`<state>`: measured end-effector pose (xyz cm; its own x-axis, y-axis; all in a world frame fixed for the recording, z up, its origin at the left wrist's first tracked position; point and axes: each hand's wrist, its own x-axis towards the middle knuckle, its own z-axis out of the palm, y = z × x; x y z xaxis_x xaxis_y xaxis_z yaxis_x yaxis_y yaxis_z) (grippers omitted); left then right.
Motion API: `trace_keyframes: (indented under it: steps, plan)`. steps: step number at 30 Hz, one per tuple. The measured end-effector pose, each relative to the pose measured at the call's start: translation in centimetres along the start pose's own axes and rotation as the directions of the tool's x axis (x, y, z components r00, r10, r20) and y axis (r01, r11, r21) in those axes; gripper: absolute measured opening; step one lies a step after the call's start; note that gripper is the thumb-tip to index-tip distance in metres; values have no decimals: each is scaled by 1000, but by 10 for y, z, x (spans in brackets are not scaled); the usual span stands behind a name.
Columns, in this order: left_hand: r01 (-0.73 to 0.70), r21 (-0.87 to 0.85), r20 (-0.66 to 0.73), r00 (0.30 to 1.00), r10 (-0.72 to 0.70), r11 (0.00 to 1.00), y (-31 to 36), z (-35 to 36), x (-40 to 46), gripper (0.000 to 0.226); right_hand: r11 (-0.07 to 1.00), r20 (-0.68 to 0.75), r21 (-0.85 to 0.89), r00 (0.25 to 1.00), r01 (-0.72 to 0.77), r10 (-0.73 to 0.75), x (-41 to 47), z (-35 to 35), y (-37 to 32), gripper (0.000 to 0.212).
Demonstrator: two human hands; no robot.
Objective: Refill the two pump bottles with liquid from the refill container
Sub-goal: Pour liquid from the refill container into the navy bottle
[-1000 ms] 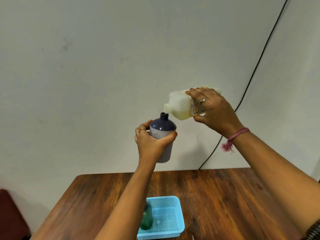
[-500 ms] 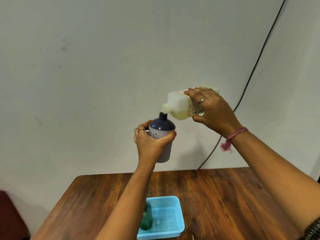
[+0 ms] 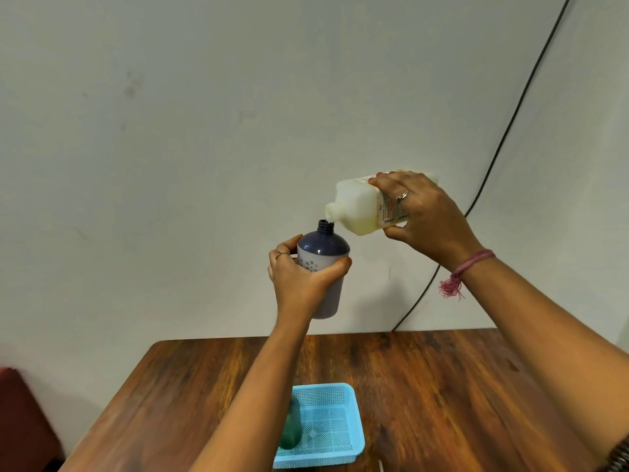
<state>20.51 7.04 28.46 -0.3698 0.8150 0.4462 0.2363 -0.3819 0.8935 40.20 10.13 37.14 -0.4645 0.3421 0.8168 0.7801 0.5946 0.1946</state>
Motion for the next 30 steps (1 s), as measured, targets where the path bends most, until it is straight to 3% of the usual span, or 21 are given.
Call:
trace_keyframes:
  steps: [30]
  plan:
    - [16, -1, -5, 1000, -16, 1000, -5, 6, 3, 88, 1000, 10, -12, 1000, -4, 4, 0, 3, 5, 73]
